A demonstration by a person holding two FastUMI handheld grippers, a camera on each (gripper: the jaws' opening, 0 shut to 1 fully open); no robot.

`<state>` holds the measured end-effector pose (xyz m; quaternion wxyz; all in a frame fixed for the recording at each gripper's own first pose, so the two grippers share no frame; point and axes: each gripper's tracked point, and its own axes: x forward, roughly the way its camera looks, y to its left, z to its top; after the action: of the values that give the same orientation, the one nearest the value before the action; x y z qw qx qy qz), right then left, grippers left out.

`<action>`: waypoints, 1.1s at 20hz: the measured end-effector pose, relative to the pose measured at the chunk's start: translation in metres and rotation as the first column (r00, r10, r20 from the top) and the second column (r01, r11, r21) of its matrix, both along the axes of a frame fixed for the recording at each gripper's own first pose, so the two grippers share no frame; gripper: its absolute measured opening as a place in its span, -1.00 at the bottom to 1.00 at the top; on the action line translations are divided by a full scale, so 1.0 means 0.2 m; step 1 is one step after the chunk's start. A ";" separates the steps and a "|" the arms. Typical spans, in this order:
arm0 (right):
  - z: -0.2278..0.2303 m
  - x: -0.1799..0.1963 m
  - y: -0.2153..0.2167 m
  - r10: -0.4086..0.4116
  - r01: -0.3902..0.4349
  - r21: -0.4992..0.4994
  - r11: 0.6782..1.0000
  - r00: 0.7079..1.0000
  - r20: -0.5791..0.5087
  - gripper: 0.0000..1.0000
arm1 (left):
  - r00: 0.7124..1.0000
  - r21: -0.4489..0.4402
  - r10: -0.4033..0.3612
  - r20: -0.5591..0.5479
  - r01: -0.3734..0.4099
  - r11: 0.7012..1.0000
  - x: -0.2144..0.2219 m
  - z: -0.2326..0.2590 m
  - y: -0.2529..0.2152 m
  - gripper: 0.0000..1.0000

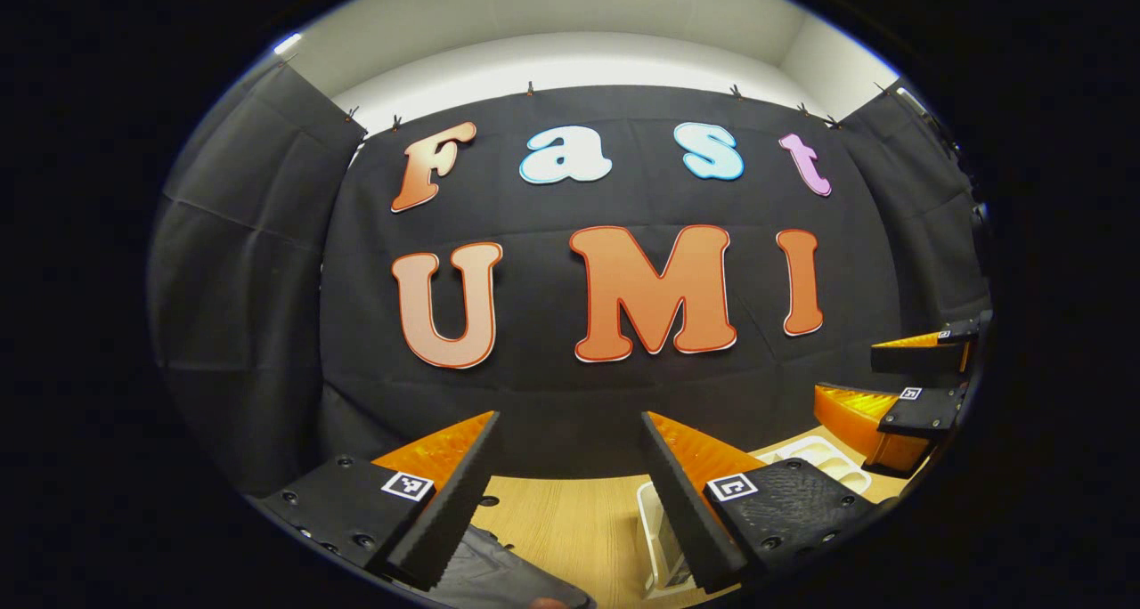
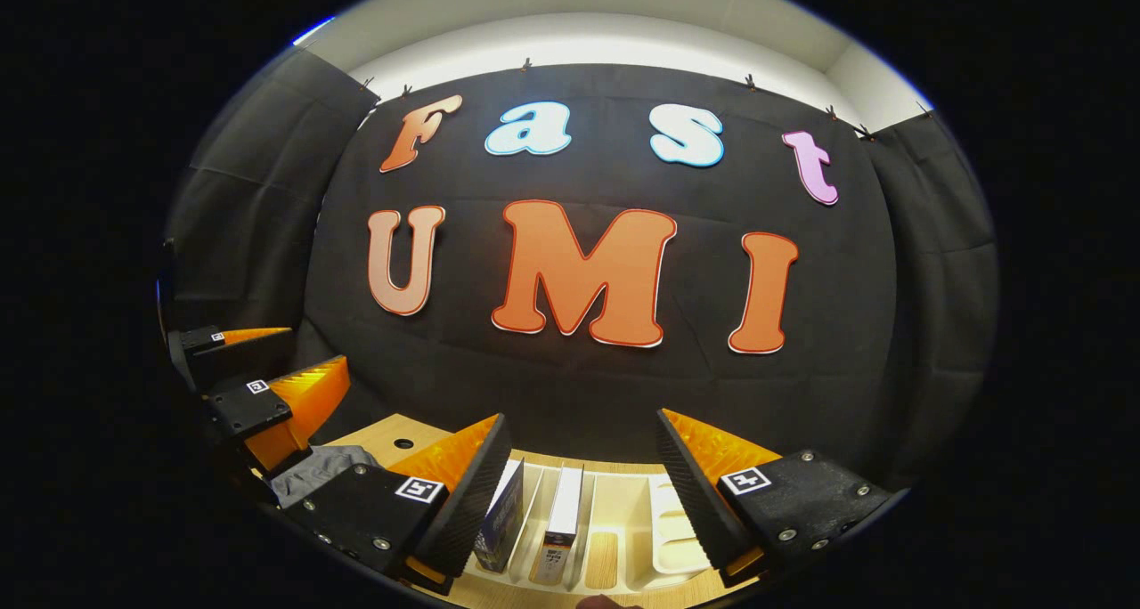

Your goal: Open the schoolbag, grab two books from the bookshelf and put them into the schoolbag.

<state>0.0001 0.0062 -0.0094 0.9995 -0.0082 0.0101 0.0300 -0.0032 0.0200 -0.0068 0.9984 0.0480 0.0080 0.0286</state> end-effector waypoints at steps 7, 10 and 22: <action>-0.02 0.00 -0.03 0.004 -0.004 0.000 1.000 1.000 -0.001 0.93 | 0.989 0.193 0.037 -0.141 -0.009 0.981 -0.10 -0.18 0.17 0.94; -0.04 0.00 -0.06 0.002 -0.002 -0.008 1.000 1.000 -0.001 0.93 | 0.972 0.301 0.056 -0.230 0.016 0.953 -0.17 -0.27 0.26 0.94; -0.12 0.01 -0.18 0.012 -0.012 -0.014 1.000 1.000 -0.019 0.93 | 0.812 0.538 0.203 -0.547 0.155 0.829 -0.55 -0.55 0.49 0.94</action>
<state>0.0030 -0.0293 -0.0342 0.9990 -0.0151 0.0196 0.0361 -0.1133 0.1185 -0.1165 0.8875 0.3441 0.3052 0.0270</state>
